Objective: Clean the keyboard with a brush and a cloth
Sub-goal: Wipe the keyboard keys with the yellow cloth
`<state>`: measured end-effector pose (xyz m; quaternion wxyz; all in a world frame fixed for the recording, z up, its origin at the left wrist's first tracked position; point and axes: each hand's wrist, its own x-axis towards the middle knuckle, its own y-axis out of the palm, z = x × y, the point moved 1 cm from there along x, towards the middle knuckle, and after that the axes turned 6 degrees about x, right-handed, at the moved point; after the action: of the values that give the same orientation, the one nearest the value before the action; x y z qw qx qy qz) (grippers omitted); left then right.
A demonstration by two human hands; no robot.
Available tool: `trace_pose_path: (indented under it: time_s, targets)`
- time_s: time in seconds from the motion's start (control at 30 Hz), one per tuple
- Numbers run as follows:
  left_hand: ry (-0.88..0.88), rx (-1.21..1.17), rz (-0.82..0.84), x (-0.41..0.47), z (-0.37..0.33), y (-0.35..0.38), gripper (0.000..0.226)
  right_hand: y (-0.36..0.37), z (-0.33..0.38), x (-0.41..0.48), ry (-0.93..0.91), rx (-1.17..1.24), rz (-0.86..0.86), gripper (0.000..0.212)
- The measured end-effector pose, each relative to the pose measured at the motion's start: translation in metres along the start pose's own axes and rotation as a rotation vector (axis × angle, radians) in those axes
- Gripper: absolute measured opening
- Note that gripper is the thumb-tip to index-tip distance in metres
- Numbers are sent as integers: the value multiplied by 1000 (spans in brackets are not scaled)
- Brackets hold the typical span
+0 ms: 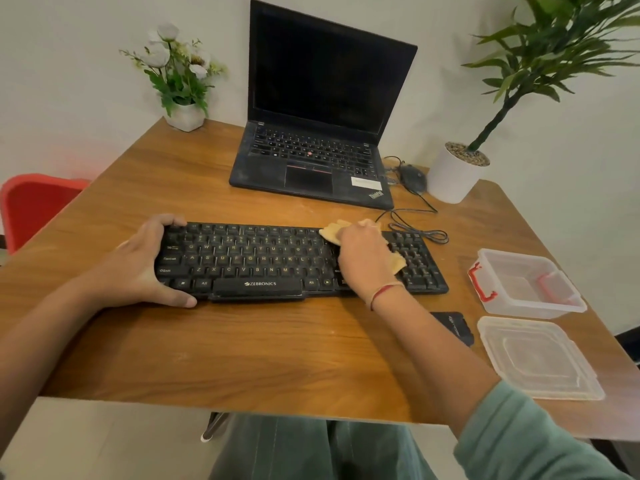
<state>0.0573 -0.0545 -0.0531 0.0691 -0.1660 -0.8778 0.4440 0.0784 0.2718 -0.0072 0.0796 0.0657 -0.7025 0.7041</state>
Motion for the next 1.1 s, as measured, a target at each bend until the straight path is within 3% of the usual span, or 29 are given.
trace_pose_path:
  time_s: [0.13, 0.23, 0.33, 0.4, 0.43, 0.57, 0.67, 0.77, 0.9, 1.1]
  targets:
    - [0, -5, 5, -2, -1, -1, 108, -6, -30, 11, 180, -123, -10, 22]
    - [3, 7, -6, -3, -1, -1, 108, -5, 0, 0, 123, -73, -5, 24]
    - [-2, 10, 2, -3, -2, -2, 108, -7, 4, 0, 81, 245, 77, 28]
    - [-1, 8, 0, -3, -3, -2, 107, -29, -24, 9, 199, 563, 197, 30]
    - [1, 10, -4, -4, -3, -2, 108, -39, -44, 12, 248, 615, 164, 31]
    - [8, 18, -7, -5, -3, -1, 106, -61, -114, 26, 379, 372, -113, 29]
    - [9, 23, -1, -4, -3, -1, 106, -47, -120, 33, 411, 232, -23, 21]
    - [15, 11, 7, -4, -4, -2, 107, -29, -94, 33, 357, 177, 88, 20]
    - [13, 8, 3, -5, -5, -3, 109, -7, -37, 35, 216, 124, 93, 19]
    - [5, -4, 16, -7, -6, -3, 124, -4, 62, 45, -4, 324, 154, 20]
